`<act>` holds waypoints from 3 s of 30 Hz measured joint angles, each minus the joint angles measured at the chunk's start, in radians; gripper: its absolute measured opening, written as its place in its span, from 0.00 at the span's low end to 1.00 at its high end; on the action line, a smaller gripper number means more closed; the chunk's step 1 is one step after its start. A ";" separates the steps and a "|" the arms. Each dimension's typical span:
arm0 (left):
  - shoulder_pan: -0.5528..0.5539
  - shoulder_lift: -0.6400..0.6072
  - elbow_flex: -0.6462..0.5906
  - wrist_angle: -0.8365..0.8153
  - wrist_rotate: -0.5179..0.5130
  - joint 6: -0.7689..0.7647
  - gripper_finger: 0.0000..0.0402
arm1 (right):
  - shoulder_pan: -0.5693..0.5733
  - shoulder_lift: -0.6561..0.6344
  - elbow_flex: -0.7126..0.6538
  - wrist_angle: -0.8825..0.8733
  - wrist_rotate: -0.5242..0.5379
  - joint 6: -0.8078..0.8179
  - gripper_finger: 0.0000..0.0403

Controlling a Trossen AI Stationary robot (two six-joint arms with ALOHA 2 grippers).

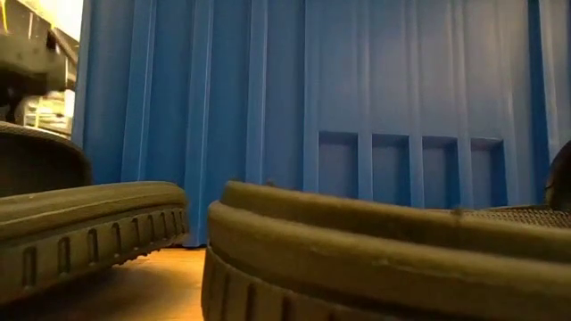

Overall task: Pick and place slides into bin
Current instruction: Put the black slipper into the bin

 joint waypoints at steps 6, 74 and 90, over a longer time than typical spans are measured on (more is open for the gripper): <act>-0.032 0.000 0.182 -0.185 0.109 0.076 0.01 | 0.000 0.000 0.000 0.000 0.000 0.000 0.75; 0.154 -0.012 1.134 0.187 -0.385 1.510 0.00 | 0.008 0.197 0.000 0.367 0.175 0.499 0.75; 0.243 -0.012 1.134 0.103 -0.363 1.604 0.00 | -0.004 0.225 0.000 0.492 0.055 0.384 0.75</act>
